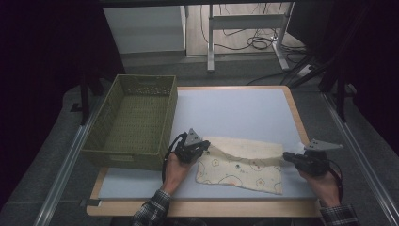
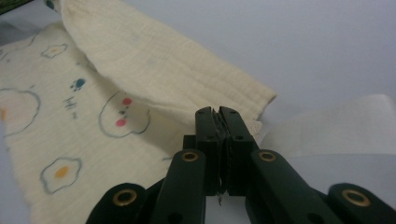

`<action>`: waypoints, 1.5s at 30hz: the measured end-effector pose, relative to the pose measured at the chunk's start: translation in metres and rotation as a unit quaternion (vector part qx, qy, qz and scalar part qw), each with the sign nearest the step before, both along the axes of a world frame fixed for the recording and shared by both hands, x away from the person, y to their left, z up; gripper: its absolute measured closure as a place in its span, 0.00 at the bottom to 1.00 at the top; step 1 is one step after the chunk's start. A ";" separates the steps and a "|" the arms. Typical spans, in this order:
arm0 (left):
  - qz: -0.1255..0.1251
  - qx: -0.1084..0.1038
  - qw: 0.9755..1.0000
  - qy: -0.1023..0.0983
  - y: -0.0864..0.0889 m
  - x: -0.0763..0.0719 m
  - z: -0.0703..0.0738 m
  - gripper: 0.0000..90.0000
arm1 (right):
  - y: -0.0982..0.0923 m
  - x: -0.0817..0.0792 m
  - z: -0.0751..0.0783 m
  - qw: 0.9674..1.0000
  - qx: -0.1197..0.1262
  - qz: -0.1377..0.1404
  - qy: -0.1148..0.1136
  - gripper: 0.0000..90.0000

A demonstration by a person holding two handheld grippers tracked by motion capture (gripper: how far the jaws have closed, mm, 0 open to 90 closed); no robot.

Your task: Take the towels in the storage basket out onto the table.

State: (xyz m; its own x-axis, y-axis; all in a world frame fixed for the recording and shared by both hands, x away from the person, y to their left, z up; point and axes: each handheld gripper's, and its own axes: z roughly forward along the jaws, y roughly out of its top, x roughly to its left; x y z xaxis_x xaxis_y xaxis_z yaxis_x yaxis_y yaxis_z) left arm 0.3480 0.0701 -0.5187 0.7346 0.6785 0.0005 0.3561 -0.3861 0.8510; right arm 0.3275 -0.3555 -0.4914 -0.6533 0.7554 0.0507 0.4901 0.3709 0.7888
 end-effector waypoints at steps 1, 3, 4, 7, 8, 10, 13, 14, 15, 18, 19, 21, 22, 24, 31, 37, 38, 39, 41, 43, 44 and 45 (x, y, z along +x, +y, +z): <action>0.000 0.000 1.000 0.000 0.000 0.000 0.000 0.96 | 0.000 0.000 0.000 1.000 0.000 0.000 0.000 0.97; -0.002 -0.013 1.000 0.003 0.004 -0.007 -0.002 0.96 | 0.001 -0.006 -0.001 1.000 0.001 0.004 0.002 0.97; -0.003 -0.018 1.000 0.005 0.007 -0.013 -0.004 0.96 | 0.002 -0.014 -0.003 1.000 0.002 0.009 0.006 0.97; -0.006 -0.025 1.000 0.009 0.010 -0.018 -0.005 0.96 | 0.002 -0.020 -0.004 1.000 0.002 0.012 0.010 0.97; -0.010 -0.030 0.999 0.012 0.012 -0.023 -0.006 0.96 | 0.002 -0.026 -0.005 1.000 0.004 0.016 0.011 0.97; -0.013 -0.035 0.999 0.012 0.014 -0.029 -0.007 0.96 | 0.002 -0.033 -0.005 1.000 0.003 0.019 0.012 0.97; -0.016 -0.039 0.999 0.014 0.015 -0.034 -0.007 0.96 | 0.003 -0.044 -0.005 1.000 0.002 0.023 0.011 0.97; -0.016 -0.042 0.999 0.013 0.016 -0.037 -0.008 0.96 | 0.003 -0.044 -0.005 1.000 0.002 0.023 0.011 0.97; -0.018 -0.043 0.999 0.013 0.016 -0.040 -0.008 0.96 | 0.003 -0.047 -0.005 1.000 0.003 0.026 0.011 0.97; -0.025 -0.047 0.999 0.011 0.018 -0.052 -0.006 0.96 | 0.004 -0.058 -0.005 0.999 0.004 0.033 0.014 0.97; -0.025 -0.047 0.999 0.011 0.018 -0.052 -0.006 0.96 | 0.004 -0.058 -0.005 0.999 0.004 0.033 0.014 0.97; -0.026 -0.050 0.998 0.011 0.018 -0.057 -0.006 0.96 | 0.005 -0.062 -0.006 0.999 0.000 0.035 0.014 0.97; -0.028 -0.049 0.998 0.010 0.019 -0.063 -0.007 0.96 | 0.005 -0.066 -0.008 0.999 0.004 0.037 0.016 0.97; -0.027 -0.049 0.998 0.009 0.019 -0.065 -0.008 0.96 | 0.005 -0.069 -0.010 0.999 0.005 0.038 0.019 0.97; -0.026 -0.052 0.998 0.019 0.026 -0.077 -0.015 0.96 | 0.006 -0.076 -0.017 0.999 0.009 0.043 0.027 0.97; -0.035 -0.039 0.998 0.031 0.027 -0.087 -0.022 0.89 | 0.006 -0.082 -0.023 0.998 0.010 0.048 0.036 0.95; -0.039 -0.041 0.998 0.039 0.029 -0.089 -0.023 0.86 | 0.006 -0.083 -0.023 0.998 0.011 0.049 0.040 0.94; -0.042 -0.045 0.997 0.044 0.030 -0.091 -0.024 0.79 | 0.006 -0.084 -0.024 0.998 0.010 0.052 0.046 0.90; -0.041 -0.048 0.997 0.051 0.032 -0.093 -0.025 0.68 | 0.004 -0.086 -0.023 0.997 0.008 0.049 0.051 0.83; -0.039 -0.053 0.996 0.055 0.036 -0.095 -0.025 0.63 | 0.002 -0.088 -0.021 0.998 0.009 0.045 0.052 0.80; -0.037 -0.054 0.996 0.056 0.037 -0.096 -0.024 0.63 | 0.002 -0.088 -0.021 0.998 0.009 0.045 0.052 0.80; -0.033 -0.052 0.997 0.055 0.039 -0.096 -0.023 0.61 | 0.000 -0.088 -0.019 0.998 0.009 0.043 0.049 0.79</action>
